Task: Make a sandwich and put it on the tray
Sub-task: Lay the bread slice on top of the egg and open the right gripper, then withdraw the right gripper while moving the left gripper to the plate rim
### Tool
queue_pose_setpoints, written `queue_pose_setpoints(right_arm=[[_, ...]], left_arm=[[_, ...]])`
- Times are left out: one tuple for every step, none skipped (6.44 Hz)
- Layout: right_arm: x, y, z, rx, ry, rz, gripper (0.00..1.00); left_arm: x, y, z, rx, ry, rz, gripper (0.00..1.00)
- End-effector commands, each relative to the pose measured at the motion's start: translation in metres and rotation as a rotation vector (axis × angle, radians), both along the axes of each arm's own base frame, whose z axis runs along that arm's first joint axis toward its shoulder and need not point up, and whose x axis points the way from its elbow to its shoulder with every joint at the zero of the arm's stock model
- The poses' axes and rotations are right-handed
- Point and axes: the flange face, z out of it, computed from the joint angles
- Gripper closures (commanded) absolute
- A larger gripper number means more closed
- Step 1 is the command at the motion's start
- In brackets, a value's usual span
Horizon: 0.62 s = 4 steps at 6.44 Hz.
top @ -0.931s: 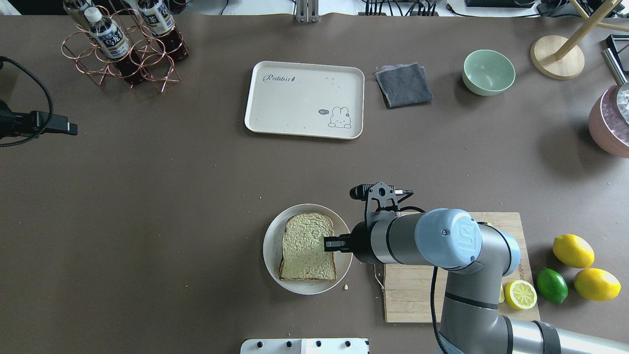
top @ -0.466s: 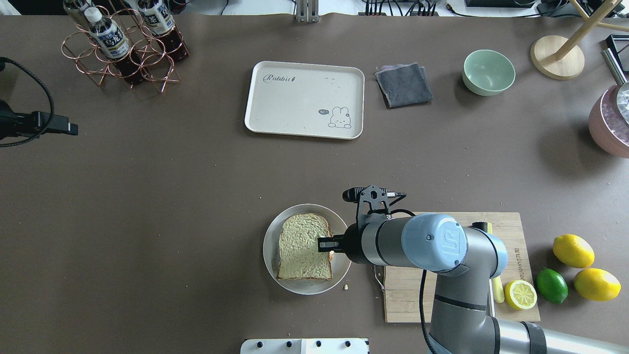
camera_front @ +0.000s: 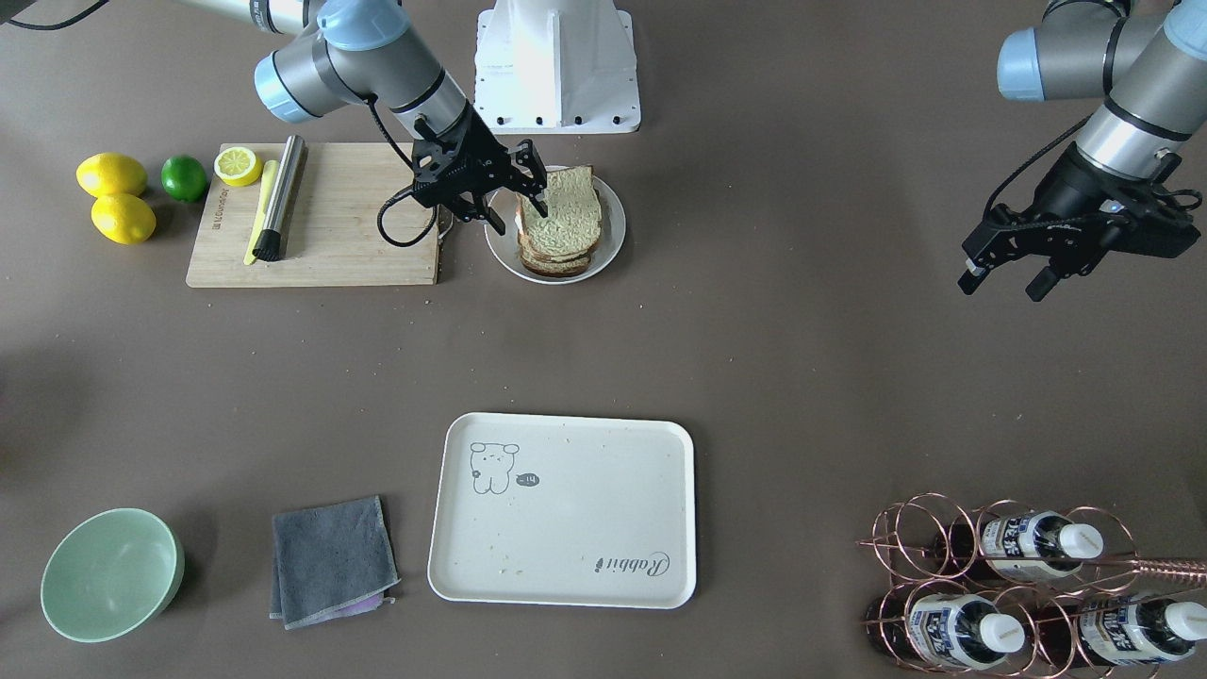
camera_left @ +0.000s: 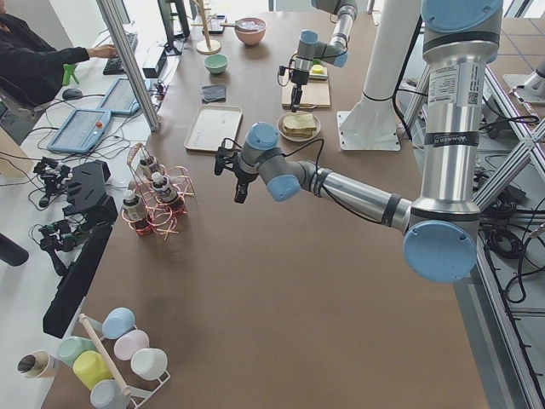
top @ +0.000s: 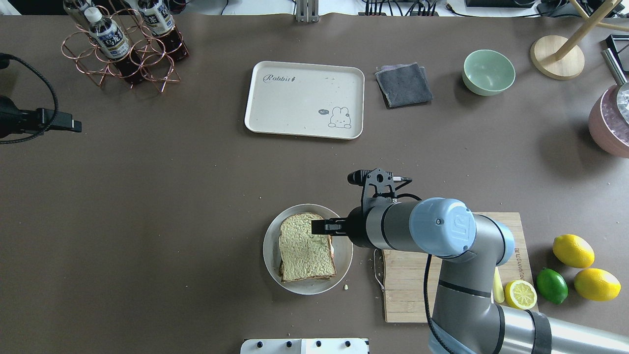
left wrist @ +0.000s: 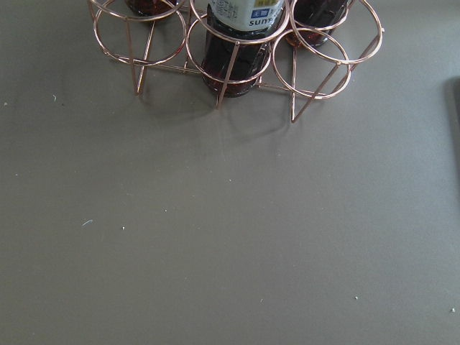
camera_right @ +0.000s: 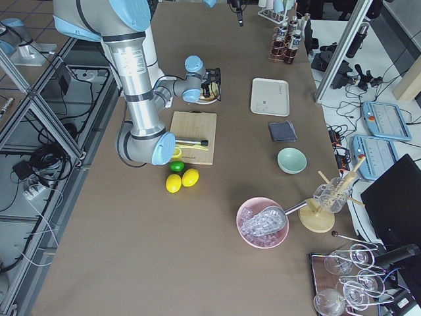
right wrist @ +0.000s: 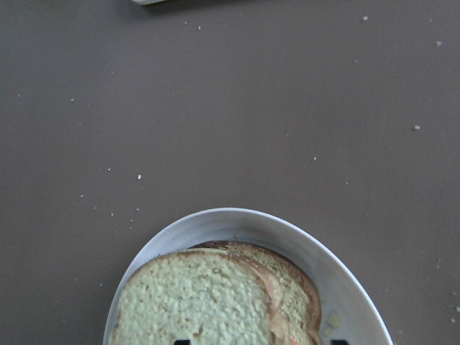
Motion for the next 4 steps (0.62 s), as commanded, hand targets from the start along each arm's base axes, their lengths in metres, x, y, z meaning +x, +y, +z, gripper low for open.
queue_pose_setpoints(right_arm=[[0.062,-0.060,-0.004,-0.070,-0.004,-0.034,0.01],[0.094,-0.088,0.000,-0.111,-0.002,-0.041,0.01],[0.133,-0.106,0.020,-0.139,0.009,-0.017,0.01],[0.180,-0.124,0.038,-0.176,0.009,-0.006,0.01]], left_arm=[[0.003,-0.005,-0.012,0.011,0.018,-0.002,0.02],[0.004,-0.005,-0.024,-0.005,0.046,-0.020,0.02],[0.016,-0.002,-0.037,-0.018,0.077,-0.011,0.02],[0.047,0.012,-0.053,-0.065,0.118,0.005,0.02]])
